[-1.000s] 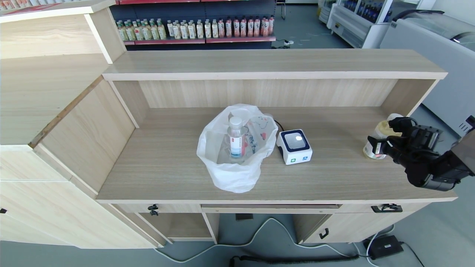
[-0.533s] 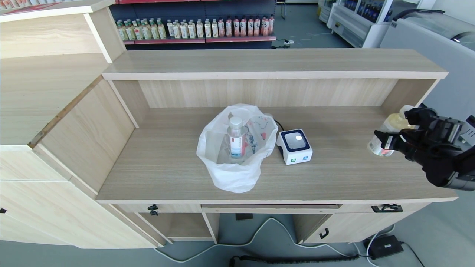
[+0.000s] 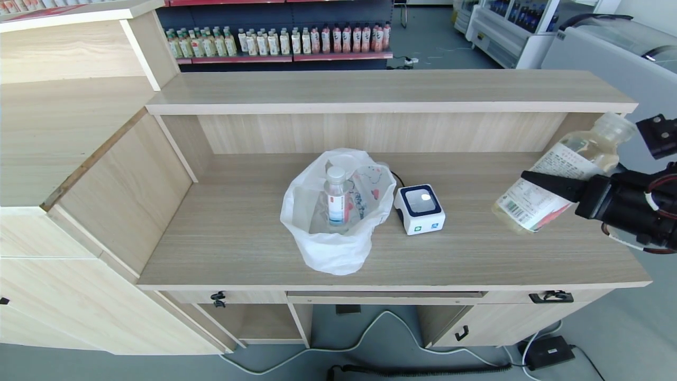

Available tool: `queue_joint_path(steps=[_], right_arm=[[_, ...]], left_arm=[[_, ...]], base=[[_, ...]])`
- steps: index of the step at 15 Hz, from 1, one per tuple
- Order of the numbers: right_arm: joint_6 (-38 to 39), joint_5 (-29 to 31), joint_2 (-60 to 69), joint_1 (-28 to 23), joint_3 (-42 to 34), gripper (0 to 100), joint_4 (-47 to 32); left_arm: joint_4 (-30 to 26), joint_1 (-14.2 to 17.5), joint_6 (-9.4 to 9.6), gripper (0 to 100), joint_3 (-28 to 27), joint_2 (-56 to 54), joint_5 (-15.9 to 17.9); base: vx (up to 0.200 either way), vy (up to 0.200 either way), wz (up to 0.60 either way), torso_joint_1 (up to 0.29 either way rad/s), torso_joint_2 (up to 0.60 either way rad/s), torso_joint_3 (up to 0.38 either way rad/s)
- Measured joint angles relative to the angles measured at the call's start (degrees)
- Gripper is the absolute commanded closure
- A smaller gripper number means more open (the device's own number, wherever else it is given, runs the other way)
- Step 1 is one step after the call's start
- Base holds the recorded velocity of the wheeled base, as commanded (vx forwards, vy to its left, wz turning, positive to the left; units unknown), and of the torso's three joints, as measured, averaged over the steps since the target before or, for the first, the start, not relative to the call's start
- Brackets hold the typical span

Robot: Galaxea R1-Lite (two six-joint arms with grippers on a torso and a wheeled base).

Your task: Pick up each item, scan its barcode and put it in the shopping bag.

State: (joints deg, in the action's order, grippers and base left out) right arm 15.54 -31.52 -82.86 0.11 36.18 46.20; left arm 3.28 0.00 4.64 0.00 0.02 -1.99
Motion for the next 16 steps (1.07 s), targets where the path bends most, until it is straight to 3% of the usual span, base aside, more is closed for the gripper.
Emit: queue_joint_path(steps=[7,10,16], right_arm=[[13.8,-5.2,14.2,20.9,-2.1,100,-0.5],[17.1,-11.4,18.1,24.1,-0.8,100,-0.6],[20.0,-12.2,21.7,29.5,0.0,100,-1.2]], left_arm=[[0.0,0.0,-0.02,0,0.0,0.0,0.0],[0.0,0.0,0.00,0,0.0,0.0,0.0],[0.0,0.0,0.00,0,0.0,0.0,0.0]], base=[[0.000,0.000,0.00,0.000,0.00,0.000],[0.000,0.000,0.00,0.000,0.00,0.000],[0.000,0.000,0.00,0.000,0.00,0.000]])
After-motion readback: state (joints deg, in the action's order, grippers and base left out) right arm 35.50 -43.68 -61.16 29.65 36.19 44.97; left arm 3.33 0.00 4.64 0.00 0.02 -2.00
